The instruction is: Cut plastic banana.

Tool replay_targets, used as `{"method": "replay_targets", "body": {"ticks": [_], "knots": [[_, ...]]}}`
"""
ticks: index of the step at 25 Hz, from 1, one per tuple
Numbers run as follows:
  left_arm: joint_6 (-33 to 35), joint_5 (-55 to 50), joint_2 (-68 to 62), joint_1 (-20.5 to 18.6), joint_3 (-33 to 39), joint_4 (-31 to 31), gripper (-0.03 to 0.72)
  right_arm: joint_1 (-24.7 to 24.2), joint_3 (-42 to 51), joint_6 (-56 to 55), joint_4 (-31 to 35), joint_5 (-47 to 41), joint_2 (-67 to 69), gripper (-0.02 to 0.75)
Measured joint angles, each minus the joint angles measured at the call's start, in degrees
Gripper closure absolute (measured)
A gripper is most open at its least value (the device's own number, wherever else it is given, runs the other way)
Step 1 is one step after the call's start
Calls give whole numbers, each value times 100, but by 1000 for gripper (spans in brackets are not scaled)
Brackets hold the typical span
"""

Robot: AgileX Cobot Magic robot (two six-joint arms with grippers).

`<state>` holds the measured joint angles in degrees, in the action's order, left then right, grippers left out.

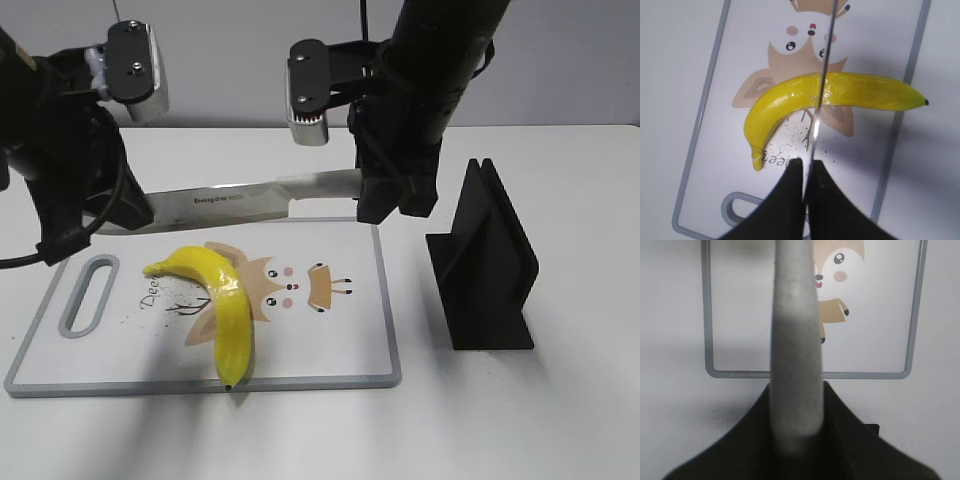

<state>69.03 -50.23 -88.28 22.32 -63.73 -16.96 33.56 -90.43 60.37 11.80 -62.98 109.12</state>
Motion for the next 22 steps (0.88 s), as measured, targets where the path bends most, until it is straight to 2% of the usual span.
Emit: {"method": "replay_targets", "body": {"ticks": [3,5,6,10,11,13,16,18,22], "knots": [[-7,0,7,0,0,-13,674,0,0,5,6,0,0,547],[-58,60,7,-6,0,-127,604,0,0,-6,20,-26,0,547],[-76,105,7,-6,0,-220,534,0,0,-37,25,-26,0,549],[-113,297,31,-6,0,-506,159,0,0,-133,-42,3,0,549],[-139,386,38,-6,0,-541,101,0,0,-146,-111,3,0,549],[-213,544,53,-6,-2,-558,63,0,0,-172,-244,-10,0,550],[-666,781,172,-6,-7,-493,50,0,0,-315,-298,-52,-12,549],[-1320,909,298,-18,-31,-205,49,0,0,-537,-324,-119,-59,549],[-3409,695,453,-195,-370,881,51,0,5,-1978,-621,-159,-245,549]]}}
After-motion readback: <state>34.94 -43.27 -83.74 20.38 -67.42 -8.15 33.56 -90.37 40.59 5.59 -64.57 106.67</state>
